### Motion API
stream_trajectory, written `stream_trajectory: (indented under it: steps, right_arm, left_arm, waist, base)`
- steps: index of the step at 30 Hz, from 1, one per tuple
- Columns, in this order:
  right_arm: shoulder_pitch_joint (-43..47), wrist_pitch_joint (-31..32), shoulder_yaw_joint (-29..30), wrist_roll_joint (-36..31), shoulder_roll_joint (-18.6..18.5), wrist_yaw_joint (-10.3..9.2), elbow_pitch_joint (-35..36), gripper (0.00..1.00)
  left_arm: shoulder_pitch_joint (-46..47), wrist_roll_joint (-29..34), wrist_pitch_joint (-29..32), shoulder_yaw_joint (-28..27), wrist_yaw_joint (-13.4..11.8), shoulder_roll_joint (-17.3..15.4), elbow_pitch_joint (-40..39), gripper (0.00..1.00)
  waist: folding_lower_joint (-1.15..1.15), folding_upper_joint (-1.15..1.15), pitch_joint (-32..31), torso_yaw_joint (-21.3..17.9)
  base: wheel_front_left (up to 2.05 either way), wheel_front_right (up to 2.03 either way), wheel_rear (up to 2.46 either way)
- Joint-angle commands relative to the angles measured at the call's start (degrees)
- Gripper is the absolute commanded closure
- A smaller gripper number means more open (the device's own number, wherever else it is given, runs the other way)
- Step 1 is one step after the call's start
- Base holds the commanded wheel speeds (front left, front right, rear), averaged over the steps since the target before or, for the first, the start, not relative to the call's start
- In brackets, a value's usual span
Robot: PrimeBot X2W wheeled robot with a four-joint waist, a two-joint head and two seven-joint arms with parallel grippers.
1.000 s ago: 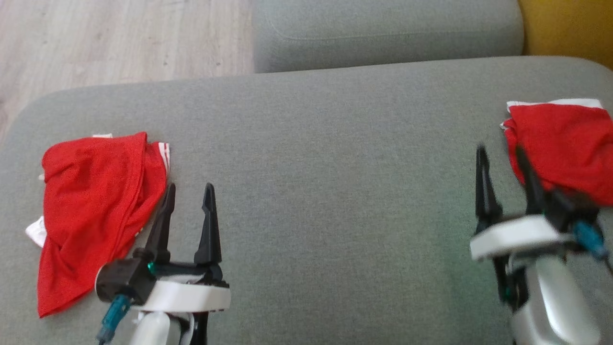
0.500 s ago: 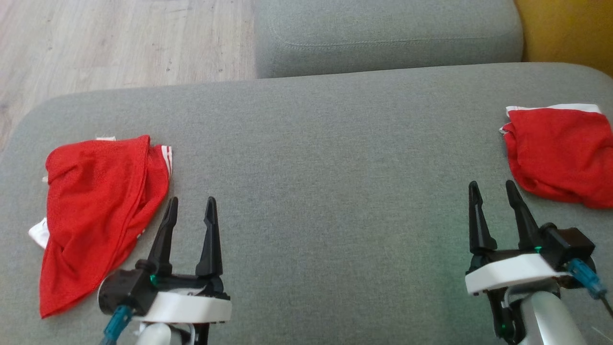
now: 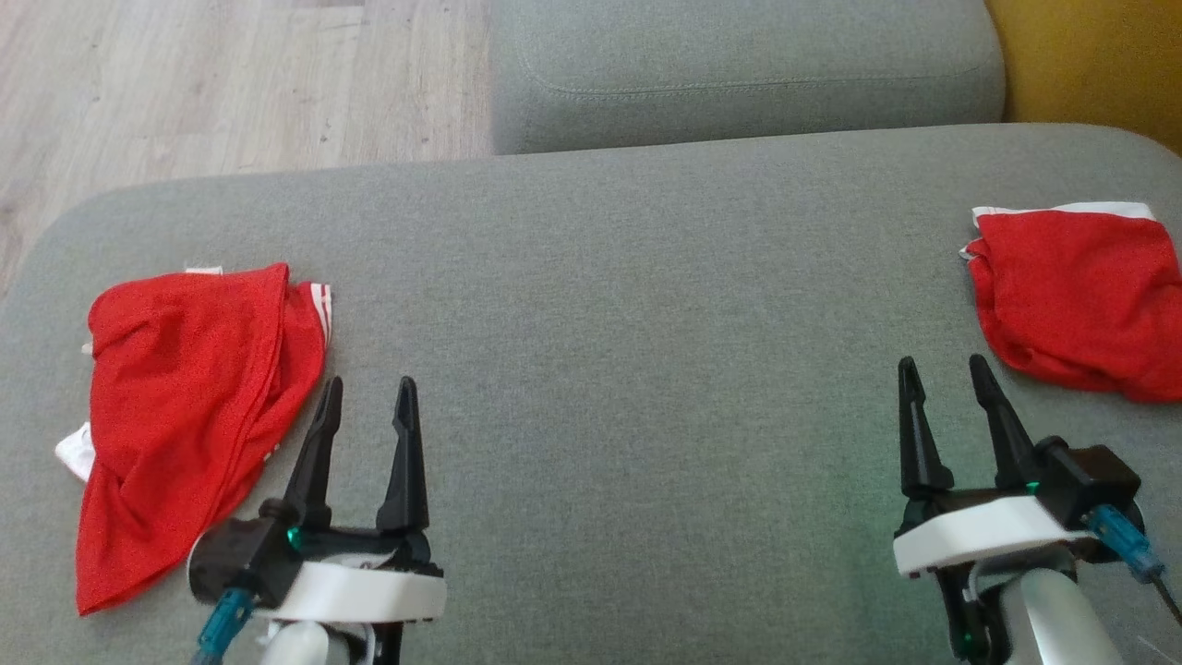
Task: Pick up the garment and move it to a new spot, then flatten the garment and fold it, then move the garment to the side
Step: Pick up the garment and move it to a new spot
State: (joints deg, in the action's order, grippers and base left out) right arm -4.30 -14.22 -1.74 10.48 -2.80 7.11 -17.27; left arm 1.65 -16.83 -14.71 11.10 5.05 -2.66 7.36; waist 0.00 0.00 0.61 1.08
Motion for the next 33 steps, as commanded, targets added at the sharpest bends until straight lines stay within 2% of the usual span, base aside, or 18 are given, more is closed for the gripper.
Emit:
stream_trajectory:
  steps: [1,10,23,33]
  right_arm:
    - [-1.27,-0.77,-1.6,-0.45,-0.09,0.37,1.76,0.0]
    - [-1.23,-0.77,-2.42,-0.26,-0.08,0.37,1.7,0.0]
    - [0.48,-0.77,-6.57,1.39,-0.08,0.37,1.43,0.0]
    - [1.33,-0.78,-8.46,2.83,-0.08,0.37,1.53,0.0]
  left_arm:
    - [1.5,-0.4,-0.29,-1.75,-0.17,-0.21,-1.93,0.0]
    - [2.07,-0.29,-0.29,-1.74,-0.28,-0.21,-1.45,0.0]
    - [0.26,1.0,-0.29,-3.79,-1.41,-0.21,-1.28,0.0]
    - [-0.35,2.15,-0.29,-5.06,-1.26,-0.21,-0.9,0.0]
  waist:
    - [0.0,0.0,0.08,0.01]
    - [0.0,0.0,0.11,1.5]
    - [0.0,0.0,-1.82,11.35]
    - [0.0,0.0,-2.14,16.98]
  base:
    - [0.0,0.0,0.0]
    - [0.0,0.0,0.0]
    - [0.0,0.0,0.0]
    - [0.0,0.0,0.0]
